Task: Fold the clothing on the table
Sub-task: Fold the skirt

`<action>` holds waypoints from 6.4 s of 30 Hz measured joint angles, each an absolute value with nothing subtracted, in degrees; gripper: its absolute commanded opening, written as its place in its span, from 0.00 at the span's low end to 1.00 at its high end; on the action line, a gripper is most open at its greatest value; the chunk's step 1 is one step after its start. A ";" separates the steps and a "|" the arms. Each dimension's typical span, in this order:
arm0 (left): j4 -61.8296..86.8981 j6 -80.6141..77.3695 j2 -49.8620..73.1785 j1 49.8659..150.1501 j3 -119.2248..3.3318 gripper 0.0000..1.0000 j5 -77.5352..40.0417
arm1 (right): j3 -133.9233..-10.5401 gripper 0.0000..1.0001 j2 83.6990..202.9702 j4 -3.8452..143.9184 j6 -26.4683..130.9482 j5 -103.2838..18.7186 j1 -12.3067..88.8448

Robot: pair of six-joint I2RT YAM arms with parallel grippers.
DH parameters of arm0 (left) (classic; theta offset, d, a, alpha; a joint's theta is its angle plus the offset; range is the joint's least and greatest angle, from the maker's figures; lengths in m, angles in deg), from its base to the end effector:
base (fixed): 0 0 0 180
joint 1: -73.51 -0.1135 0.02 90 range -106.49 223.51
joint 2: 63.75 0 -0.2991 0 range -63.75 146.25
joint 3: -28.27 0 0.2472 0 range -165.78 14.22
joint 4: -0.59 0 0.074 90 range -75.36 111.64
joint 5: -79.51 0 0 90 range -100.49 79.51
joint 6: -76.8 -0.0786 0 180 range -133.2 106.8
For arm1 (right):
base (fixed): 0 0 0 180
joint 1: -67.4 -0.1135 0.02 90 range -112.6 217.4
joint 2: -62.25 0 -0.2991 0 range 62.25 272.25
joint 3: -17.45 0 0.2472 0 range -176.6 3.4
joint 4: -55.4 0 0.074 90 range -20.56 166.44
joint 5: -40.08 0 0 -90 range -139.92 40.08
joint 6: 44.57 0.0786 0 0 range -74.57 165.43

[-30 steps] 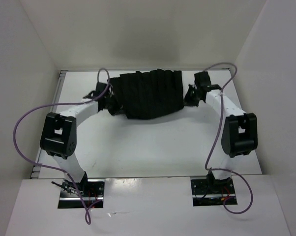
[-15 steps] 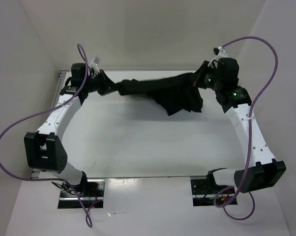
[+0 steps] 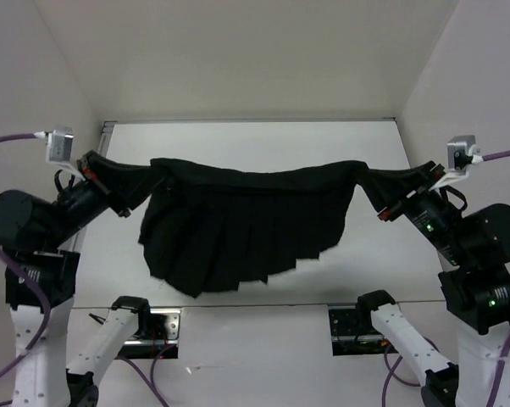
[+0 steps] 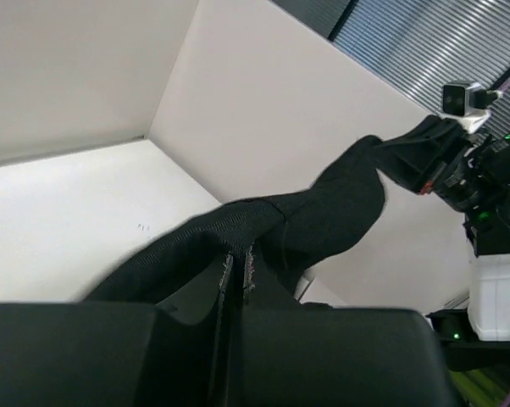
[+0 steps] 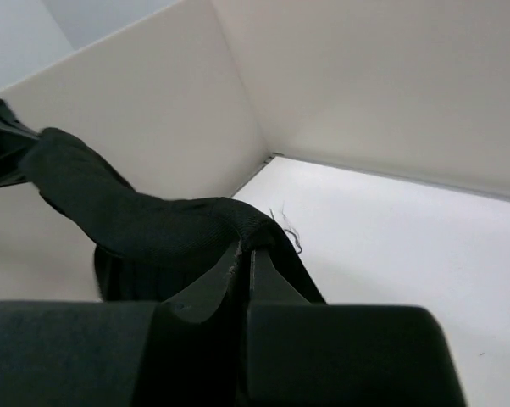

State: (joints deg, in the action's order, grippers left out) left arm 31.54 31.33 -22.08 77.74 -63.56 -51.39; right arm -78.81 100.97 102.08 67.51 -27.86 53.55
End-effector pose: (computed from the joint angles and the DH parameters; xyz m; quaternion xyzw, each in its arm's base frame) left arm 0.0769 -0.0573 0.5461 0.0804 0.6076 -0.4996 0.6122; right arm 0.0546 0.0439 0.5368 -0.1022 0.6342 0.3493 0.6821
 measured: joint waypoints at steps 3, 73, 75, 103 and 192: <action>28.83 32.12 -19.56 77.74 -59.75 0.00 -51.30 | -76.19 0.00 102.00 98.74 68.43 -27.05 53.51; 29.47 39.07 27.25 83.18 -52.19 0.00 -38.58 | -58.64 0.00 133.30 112.79 85.61 -38.46 60.33; 29.62 39.29 23.38 83.18 -48.85 0.00 -38.25 | -58.64 0.00 132.34 113.12 85.61 -38.39 60.33; 35.11 42.00 16.37 83.88 -42.81 0.00 -32.99 | -59.05 0.00 137.37 112.34 87.77 -36.32 60.98; 37.34 49.67 1.07 84.54 -28.39 0.25 -21.64 | -72.61 0.82 169.49 103.31 69.11 -41.98 58.66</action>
